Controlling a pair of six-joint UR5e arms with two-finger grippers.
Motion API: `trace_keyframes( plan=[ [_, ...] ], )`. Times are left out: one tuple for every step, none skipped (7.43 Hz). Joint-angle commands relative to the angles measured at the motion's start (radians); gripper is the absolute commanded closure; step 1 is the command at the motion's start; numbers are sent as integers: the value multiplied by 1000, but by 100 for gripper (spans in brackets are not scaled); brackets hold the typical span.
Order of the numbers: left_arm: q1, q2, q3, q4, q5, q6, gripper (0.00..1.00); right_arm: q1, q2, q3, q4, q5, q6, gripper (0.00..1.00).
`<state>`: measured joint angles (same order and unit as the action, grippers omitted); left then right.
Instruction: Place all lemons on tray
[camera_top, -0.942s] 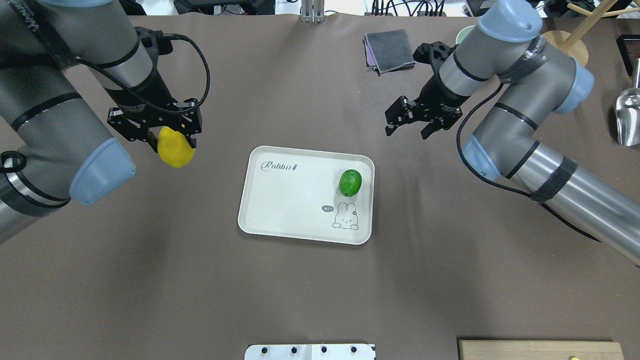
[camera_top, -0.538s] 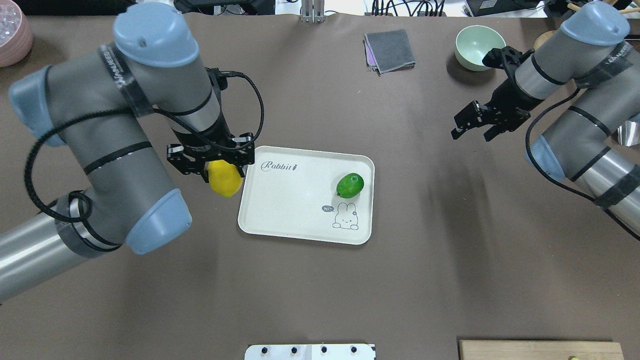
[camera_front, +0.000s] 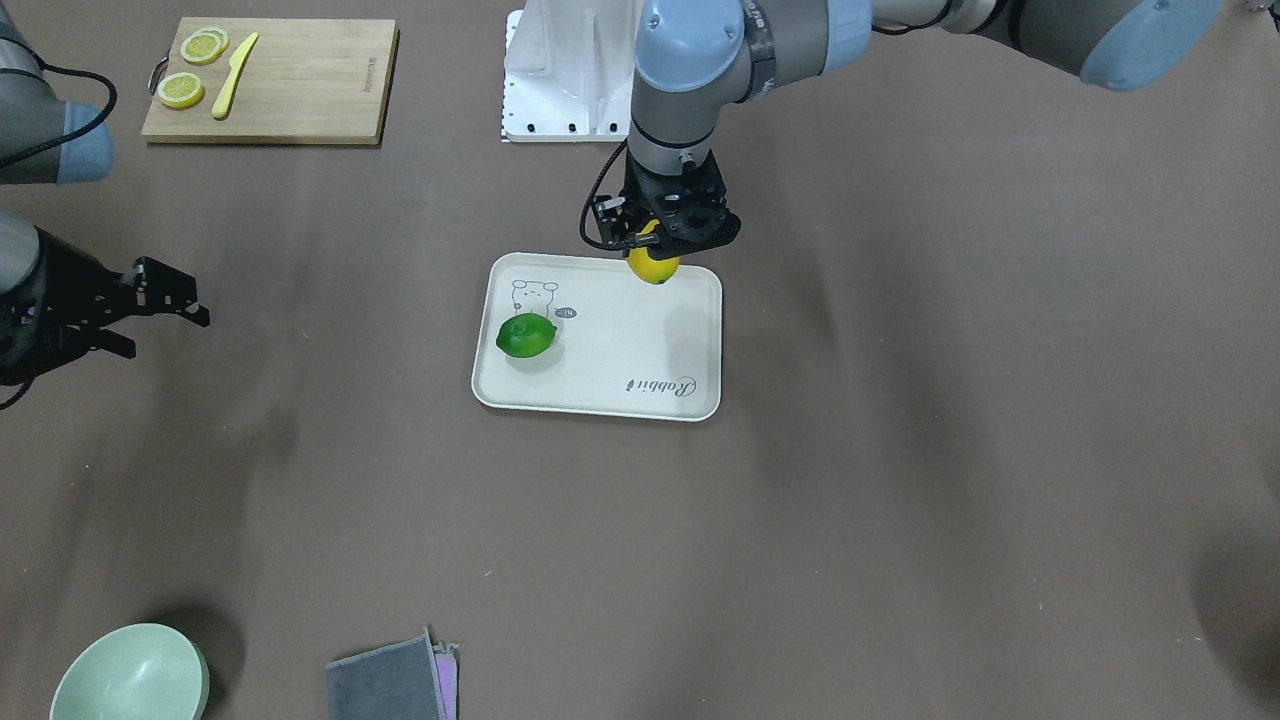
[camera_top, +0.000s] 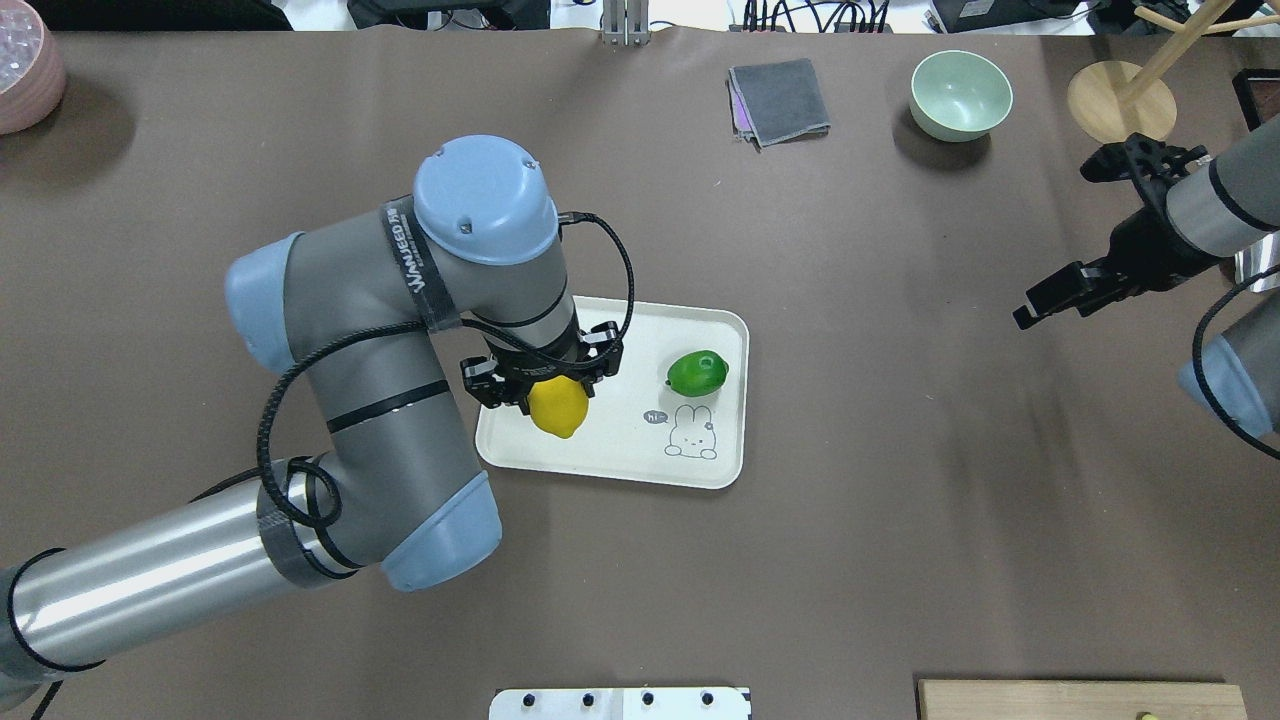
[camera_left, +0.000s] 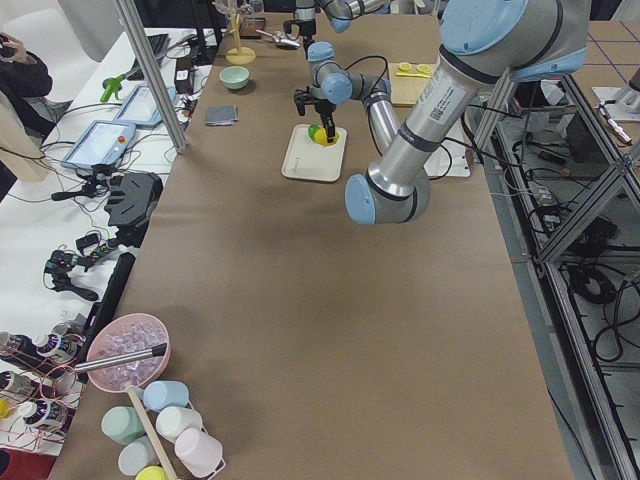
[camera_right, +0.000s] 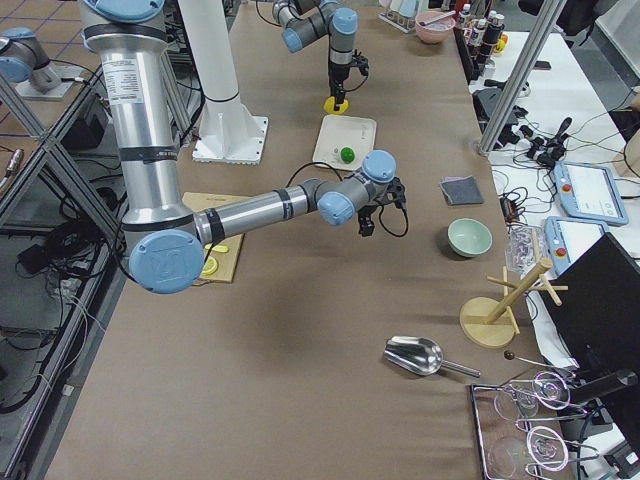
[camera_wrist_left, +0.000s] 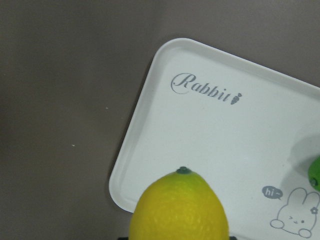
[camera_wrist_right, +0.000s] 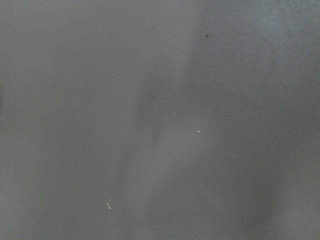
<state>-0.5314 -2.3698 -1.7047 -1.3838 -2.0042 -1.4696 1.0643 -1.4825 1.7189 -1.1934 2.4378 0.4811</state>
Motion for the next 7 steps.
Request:
trace_keyframes(
  plan=[
    [22,-25,129,-143,21,-81,100,81,-82,31,-3,-17,-148,0],
    [22,-29,166,-168,21,-84,95,115,-103,31,-9,-78,-169,0],
    [22,-35,198,-202,34,-84,86,143,-122,30,-40,-118,-170,0],
    [28,-37,223,-224,56,-89,72,204,-117,34,-152,-121,-171,0],
    [45,-54,247,-227,77,-95,48,250,-113,50,-272,-123,-176,0],
    [45,-57,252,-227,77,-92,2,276,-108,56,-379,-123,-179,0],
    [45,-57,250,-227,77,-89,2,292,-104,53,-431,-126,-214,0]
  ],
)
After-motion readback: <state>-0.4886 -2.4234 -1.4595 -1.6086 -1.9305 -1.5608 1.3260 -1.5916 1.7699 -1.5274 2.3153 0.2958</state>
